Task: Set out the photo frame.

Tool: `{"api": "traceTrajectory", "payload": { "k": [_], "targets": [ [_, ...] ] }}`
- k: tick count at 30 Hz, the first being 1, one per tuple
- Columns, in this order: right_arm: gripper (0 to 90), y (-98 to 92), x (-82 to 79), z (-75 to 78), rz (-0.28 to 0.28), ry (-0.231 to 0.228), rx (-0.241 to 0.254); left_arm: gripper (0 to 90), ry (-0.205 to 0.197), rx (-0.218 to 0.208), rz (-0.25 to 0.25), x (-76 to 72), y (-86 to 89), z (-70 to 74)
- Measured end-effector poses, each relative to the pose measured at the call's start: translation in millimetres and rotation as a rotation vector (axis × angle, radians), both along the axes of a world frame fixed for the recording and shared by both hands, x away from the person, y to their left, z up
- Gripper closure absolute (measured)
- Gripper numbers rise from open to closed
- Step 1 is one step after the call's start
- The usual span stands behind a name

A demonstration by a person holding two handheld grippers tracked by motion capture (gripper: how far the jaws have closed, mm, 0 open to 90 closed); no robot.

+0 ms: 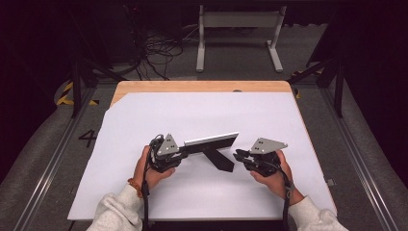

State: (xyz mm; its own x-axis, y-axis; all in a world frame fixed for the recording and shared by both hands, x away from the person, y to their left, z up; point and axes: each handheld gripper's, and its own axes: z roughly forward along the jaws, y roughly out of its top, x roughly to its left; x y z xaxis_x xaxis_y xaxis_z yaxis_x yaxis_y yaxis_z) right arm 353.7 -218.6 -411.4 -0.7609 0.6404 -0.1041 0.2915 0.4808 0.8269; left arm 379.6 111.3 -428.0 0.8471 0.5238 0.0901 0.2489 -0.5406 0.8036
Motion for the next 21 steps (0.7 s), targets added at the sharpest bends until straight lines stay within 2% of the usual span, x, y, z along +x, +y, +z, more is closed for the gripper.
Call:
{"api": "traceTrajectory", "payload": {
  "k": [1, 6, 11, 15, 21],
  "targets": [
    [82.4, -1.8, 0.5, 1.3, -0.020, -0.023, 0.007, 78.1, 0.000, 0.000, 0.000, 0.0, 0.0, 0.0],
    [86.9, -4.0, 2.8, 4.9, -0.060, -0.072, 0.028, 78.1, 0.001, -0.001, -0.001, -0.1, 0.0, 0.0],
    [86.7, -1.9, 7.1, 6.4, -0.074, -0.085, 0.032, 78.1, 0.003, -0.002, -0.003, -0.1, 0.2, 0.0],
    [82.4, -0.6, 11.5, 5.9, -0.097, -0.093, 0.030, 78.1, 0.001, 0.000, -0.005, 0.1, 0.5, 0.1],
    [81.1, 1.2, 17.3, 5.3, -0.103, -0.075, 0.049, 78.2, 0.004, 0.000, -0.004, -0.7, 0.2, 0.1]
  ]
}}
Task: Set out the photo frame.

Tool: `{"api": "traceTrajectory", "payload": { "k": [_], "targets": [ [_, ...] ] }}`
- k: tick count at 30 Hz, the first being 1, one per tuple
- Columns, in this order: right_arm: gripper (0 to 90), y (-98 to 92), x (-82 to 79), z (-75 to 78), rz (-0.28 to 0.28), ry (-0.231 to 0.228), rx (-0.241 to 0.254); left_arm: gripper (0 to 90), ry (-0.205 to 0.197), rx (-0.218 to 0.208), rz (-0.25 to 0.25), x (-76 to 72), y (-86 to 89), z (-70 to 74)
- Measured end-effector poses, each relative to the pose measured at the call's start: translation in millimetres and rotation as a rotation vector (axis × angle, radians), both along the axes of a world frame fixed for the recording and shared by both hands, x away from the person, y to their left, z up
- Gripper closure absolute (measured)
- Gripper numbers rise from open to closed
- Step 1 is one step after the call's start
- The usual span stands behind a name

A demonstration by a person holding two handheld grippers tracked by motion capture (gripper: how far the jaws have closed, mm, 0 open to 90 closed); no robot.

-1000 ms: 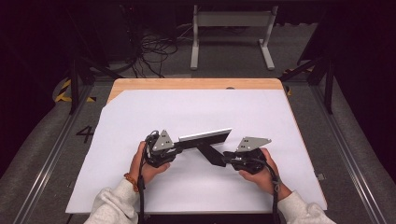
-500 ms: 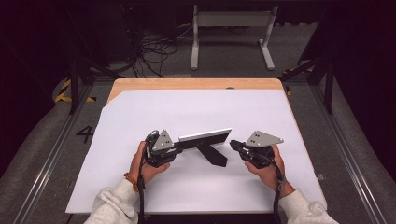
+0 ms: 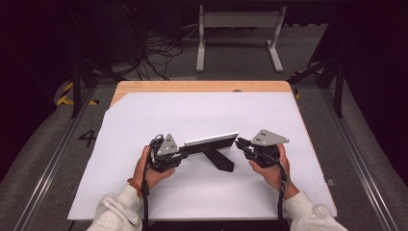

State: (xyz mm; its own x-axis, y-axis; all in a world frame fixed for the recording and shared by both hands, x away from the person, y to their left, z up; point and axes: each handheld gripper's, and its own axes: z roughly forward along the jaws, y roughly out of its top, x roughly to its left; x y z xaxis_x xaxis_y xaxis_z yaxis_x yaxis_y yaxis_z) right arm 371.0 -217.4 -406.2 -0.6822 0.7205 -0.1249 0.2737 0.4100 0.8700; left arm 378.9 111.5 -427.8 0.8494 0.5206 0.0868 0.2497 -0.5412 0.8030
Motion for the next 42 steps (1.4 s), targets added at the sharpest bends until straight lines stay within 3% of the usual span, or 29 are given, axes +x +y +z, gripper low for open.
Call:
{"api": "traceTrajectory", "payload": {
  "k": [11, 42],
  "targets": [
    [76.7, 4.9, 4.8, -3.5, 0.006, 0.019, 0.005, 78.5, -0.003, 0.008, -0.006, -1.2, 0.2, 0.5],
    [76.2, 15.6, 17.6, -6.9, 0.006, 0.032, -0.003, 80.6, -0.012, 0.004, -0.026, -12.8, 4.4, 1.2]
  ]
}}
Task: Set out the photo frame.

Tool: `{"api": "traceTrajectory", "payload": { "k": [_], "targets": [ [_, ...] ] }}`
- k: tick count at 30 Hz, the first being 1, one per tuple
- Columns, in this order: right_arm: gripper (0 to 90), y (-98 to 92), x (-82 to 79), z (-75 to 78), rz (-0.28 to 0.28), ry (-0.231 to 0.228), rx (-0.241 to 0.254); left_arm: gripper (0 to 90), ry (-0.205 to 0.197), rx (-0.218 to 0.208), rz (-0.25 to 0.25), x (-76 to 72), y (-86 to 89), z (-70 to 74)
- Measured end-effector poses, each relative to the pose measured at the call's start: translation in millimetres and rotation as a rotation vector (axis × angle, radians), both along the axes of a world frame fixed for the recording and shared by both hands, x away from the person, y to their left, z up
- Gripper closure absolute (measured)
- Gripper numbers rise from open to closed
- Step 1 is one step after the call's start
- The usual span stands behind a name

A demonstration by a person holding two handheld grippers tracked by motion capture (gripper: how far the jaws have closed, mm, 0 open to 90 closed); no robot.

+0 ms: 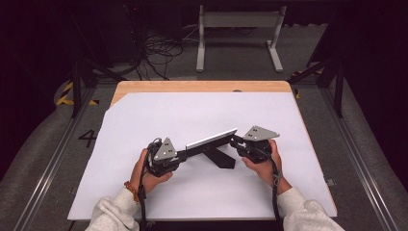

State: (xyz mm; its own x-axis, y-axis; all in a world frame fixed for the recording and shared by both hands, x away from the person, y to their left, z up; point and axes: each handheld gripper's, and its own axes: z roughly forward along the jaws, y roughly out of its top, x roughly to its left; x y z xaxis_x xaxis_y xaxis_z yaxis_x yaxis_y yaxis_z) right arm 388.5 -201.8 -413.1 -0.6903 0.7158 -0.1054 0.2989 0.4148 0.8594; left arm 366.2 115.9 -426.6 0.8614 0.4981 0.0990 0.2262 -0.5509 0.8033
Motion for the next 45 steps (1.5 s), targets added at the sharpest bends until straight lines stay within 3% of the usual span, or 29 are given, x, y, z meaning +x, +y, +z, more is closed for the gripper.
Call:
{"api": "traceTrajectory", "payload": {
  "k": [25, 31, 34, 42, 45],
  "targets": [
    [76.7, 7.0, 6.9, -0.5, -0.028, -0.008, -0.003, 82.4, -0.005, 0.012, -0.027, -8.9, -4.7, -0.1],
    [83.1, -0.3, 1.7, 3.3, -0.042, -0.010, 0.006, 82.1, -0.003, 0.007, -0.026, -9.1, -4.5, -0.3],
    [88.0, -3.3, -3.4, 4.3, -0.022, -0.010, 0.002, 82.1, -0.005, 0.004, -0.030, -9.4, -3.7, 0.2],
    [90.0, 0.5, -9.7, 5.8, 0.006, -0.026, -0.006, 80.5, -0.027, -0.048, -0.051, -12.0, -1.4, 9.0],
    [89.8, 3.2, -10.9, 7.8, 0.007, -0.040, -0.007, 80.4, -0.029, -0.049, -0.054, -11.6, -1.6, 9.3]
  ]
}}
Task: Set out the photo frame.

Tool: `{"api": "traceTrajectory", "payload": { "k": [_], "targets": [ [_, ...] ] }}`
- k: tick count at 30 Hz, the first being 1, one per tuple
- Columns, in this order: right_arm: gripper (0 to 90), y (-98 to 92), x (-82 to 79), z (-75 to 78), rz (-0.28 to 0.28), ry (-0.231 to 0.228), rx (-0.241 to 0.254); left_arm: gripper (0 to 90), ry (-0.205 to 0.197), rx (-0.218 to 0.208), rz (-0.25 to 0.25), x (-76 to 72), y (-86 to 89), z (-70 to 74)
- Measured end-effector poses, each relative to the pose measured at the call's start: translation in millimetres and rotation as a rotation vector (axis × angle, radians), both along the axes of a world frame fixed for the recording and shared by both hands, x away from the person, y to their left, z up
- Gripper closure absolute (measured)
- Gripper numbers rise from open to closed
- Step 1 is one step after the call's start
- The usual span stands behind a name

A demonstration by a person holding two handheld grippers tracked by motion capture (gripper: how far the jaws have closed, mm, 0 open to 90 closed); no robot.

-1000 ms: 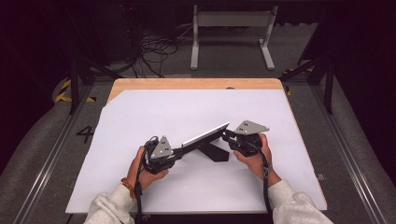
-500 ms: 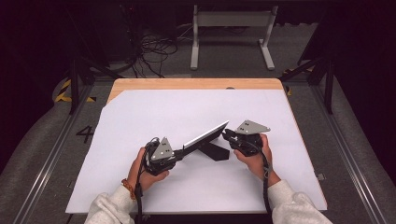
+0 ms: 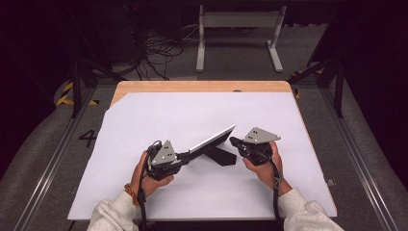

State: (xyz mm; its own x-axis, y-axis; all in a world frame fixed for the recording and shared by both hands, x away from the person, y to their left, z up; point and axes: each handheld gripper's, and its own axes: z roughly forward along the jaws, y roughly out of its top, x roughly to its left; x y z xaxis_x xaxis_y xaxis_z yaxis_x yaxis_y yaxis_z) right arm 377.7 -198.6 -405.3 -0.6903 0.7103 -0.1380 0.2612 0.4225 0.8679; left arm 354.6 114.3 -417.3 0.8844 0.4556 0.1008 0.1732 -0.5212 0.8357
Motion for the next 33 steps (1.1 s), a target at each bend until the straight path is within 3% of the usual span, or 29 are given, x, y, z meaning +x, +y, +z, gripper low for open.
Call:
{"api": "traceTrajectory", "payload": {
  "k": [13, 33],
  "targets": [
    [89.9, 9.0, 0.7, 4.1, 0.015, -0.018, 0.027, 80.6, 0.002, 0.003, -0.023, -3.6, -8.8, -1.0],
    [90.0, 20.5, 0.1, -0.6, 0.049, -0.013, 0.016, 76.9, -0.020, 0.021, -0.053, -15.9, -22.6, -0.8]
  ]
}}
